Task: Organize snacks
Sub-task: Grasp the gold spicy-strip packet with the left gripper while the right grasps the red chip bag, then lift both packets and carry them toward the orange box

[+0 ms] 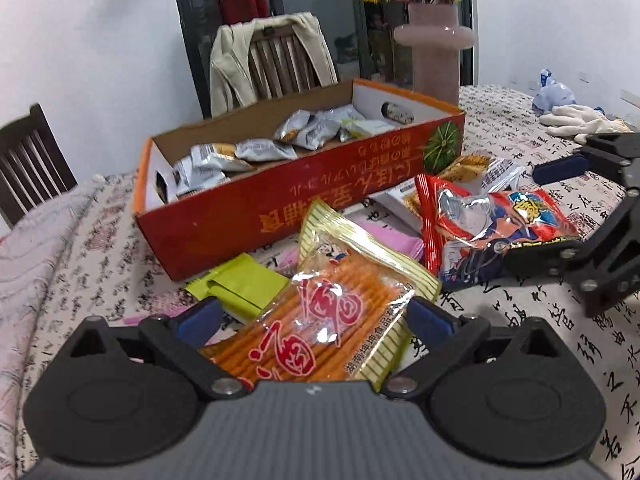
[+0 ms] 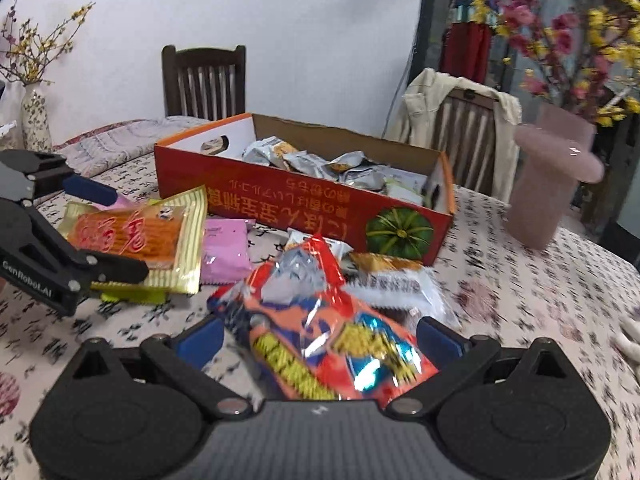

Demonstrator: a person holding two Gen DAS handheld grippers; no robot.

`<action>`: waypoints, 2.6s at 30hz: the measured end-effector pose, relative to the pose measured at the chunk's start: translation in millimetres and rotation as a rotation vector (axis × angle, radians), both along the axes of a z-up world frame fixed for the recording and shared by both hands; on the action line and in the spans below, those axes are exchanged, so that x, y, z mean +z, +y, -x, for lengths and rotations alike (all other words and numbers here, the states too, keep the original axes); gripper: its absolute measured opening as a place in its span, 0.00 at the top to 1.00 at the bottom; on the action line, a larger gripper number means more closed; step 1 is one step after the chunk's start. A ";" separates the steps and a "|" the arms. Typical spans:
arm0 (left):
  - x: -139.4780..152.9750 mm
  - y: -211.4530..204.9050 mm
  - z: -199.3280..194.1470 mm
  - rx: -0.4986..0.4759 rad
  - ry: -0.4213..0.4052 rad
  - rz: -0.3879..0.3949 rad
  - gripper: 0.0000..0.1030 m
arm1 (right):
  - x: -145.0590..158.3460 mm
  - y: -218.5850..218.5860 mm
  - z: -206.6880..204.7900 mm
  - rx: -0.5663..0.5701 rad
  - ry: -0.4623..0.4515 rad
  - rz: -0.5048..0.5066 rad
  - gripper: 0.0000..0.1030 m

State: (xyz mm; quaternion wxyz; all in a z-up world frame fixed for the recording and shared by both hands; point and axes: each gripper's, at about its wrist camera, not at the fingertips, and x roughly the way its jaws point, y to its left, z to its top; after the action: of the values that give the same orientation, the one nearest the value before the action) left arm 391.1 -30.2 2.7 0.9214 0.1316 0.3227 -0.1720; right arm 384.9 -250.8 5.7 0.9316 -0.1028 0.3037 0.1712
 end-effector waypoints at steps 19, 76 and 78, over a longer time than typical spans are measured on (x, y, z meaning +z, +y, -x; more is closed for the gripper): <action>0.3 4.0 24.9 0.065 0.102 0.066 0.60 | -17.7 8.6 4.0 0.063 0.064 0.044 0.23; 96.1 40.2 99.3 0.178 -0.073 0.322 0.61 | 61.6 -9.8 134.9 -0.035 -0.133 -0.183 0.41; 104.5 42.6 74.9 0.195 -0.079 0.334 0.61 | 70.7 -9.3 112.1 -0.034 -0.151 -0.175 0.41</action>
State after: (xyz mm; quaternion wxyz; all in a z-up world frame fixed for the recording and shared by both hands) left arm 316.2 12.4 107.1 0.9547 -0.0481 0.2645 -0.1278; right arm 272.7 -260.1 76.5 0.9600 -0.0287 0.2183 0.1728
